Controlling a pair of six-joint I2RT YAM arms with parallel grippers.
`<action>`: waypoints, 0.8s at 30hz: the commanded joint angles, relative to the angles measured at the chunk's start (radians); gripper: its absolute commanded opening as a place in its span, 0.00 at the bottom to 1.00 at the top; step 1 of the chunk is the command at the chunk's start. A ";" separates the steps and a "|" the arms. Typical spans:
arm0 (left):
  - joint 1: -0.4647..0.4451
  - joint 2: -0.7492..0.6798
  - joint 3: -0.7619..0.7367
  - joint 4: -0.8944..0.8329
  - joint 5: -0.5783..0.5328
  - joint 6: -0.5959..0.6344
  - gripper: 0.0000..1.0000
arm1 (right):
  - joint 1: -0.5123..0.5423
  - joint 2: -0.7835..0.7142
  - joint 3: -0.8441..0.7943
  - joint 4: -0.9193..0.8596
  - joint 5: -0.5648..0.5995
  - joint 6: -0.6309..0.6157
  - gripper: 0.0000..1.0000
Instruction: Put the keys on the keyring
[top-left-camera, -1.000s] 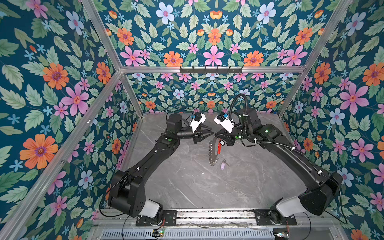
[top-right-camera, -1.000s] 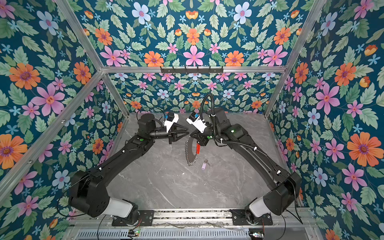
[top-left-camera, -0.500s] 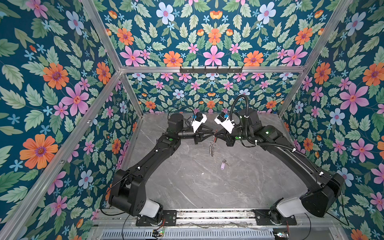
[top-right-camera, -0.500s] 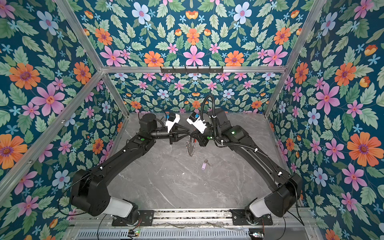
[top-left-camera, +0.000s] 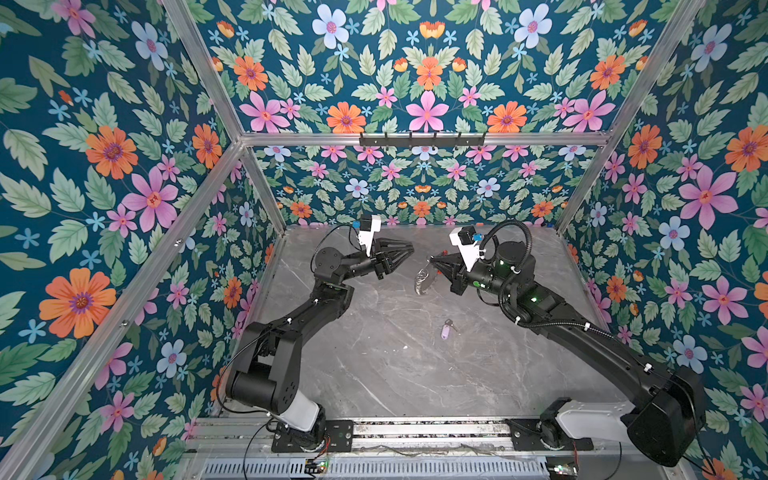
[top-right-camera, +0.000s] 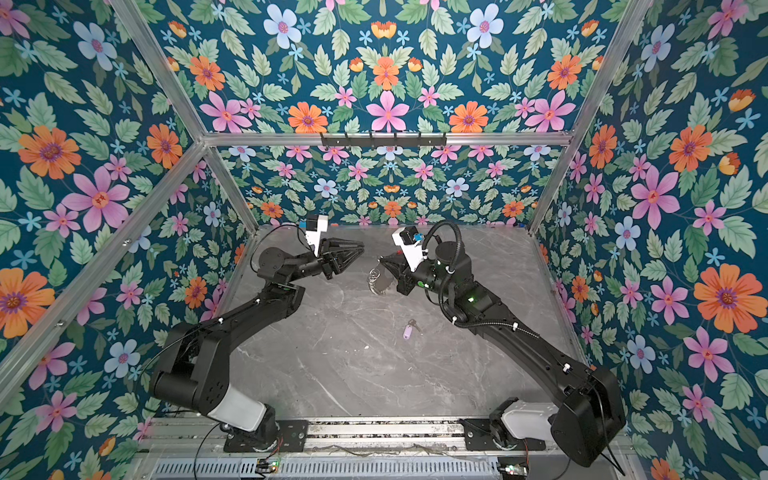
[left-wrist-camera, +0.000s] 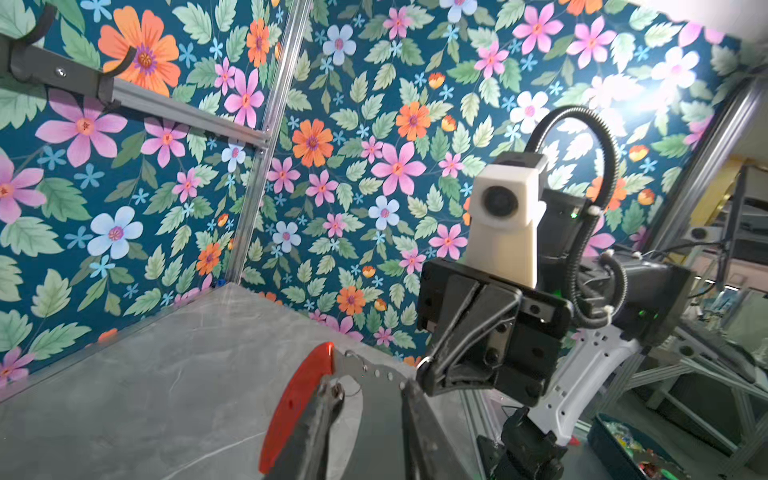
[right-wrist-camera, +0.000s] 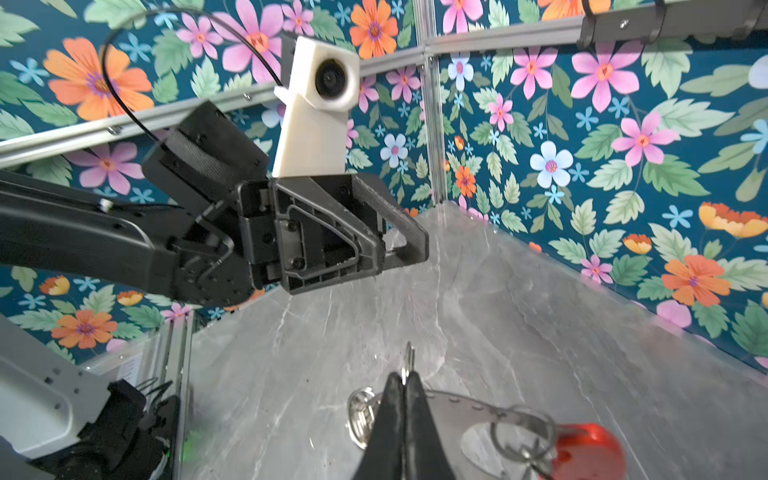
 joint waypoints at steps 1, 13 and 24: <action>-0.001 0.021 0.004 0.277 0.019 -0.187 0.31 | 0.001 0.001 -0.017 0.220 -0.032 0.085 0.00; -0.001 0.021 -0.002 0.285 0.036 -0.191 0.31 | -0.002 0.050 -0.027 0.356 -0.107 0.198 0.00; -0.001 0.024 0.003 0.287 0.047 -0.191 0.27 | -0.010 0.107 0.023 0.438 -0.227 0.316 0.00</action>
